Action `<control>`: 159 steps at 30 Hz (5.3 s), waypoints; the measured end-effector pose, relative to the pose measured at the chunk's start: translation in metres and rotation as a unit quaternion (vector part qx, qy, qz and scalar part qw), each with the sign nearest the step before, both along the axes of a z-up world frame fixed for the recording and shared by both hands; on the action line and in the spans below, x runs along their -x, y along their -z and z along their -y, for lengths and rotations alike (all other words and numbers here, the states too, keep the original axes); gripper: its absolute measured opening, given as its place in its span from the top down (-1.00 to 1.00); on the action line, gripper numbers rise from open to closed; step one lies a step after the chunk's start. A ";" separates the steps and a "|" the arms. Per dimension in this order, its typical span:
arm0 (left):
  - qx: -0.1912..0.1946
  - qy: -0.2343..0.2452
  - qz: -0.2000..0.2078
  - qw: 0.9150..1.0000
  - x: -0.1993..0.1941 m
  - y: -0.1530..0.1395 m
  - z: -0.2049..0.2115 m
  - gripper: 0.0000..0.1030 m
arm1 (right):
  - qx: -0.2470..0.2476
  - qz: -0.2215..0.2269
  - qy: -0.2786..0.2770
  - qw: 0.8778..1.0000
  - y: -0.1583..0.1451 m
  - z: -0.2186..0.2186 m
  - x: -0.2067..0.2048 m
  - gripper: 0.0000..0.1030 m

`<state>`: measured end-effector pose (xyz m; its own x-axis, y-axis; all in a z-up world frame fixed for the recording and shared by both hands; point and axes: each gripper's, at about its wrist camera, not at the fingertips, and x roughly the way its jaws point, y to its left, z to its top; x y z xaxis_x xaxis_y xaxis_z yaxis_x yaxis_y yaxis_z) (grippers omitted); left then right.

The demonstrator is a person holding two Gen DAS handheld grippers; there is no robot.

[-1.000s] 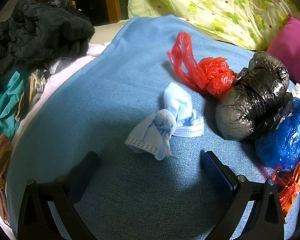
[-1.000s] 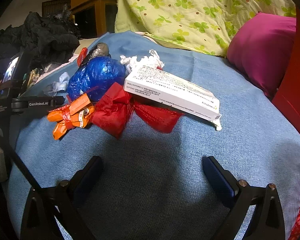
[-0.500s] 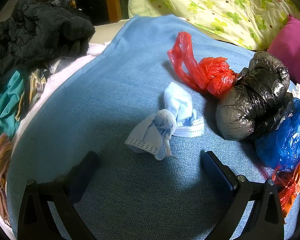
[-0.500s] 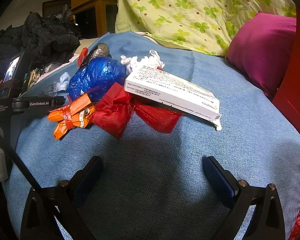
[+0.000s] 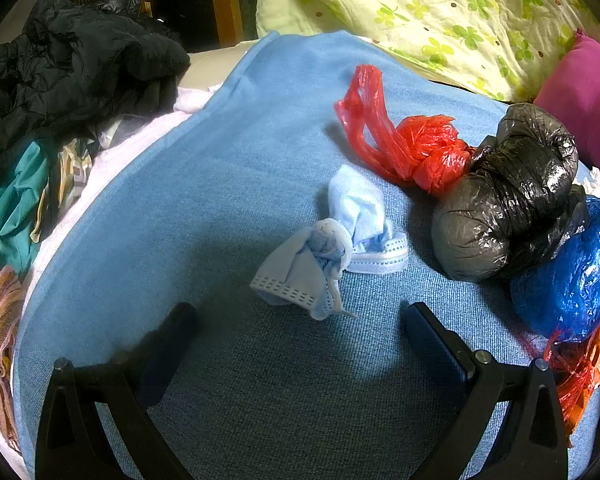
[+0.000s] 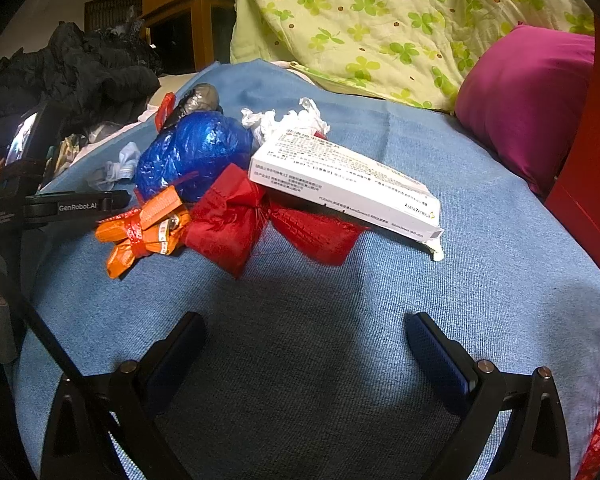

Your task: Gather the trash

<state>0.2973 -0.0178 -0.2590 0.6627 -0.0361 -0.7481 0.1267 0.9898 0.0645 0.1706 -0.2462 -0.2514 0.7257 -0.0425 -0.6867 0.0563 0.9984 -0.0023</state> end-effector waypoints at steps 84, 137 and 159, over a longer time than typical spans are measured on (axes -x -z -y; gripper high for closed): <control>-0.037 0.069 -0.112 0.991 -0.064 -0.038 0.027 -0.88 | -0.514 0.037 0.148 0.844 -0.019 0.122 -0.052 0.35; 0.055 0.510 -0.044 0.857 0.287 -0.183 0.362 -0.20 | -0.191 0.217 0.294 0.911 -0.159 0.230 0.342 0.01; 0.056 0.240 0.058 0.967 0.220 -0.170 0.074 -0.76 | -0.206 0.291 0.110 0.928 -0.226 0.125 0.277 -0.56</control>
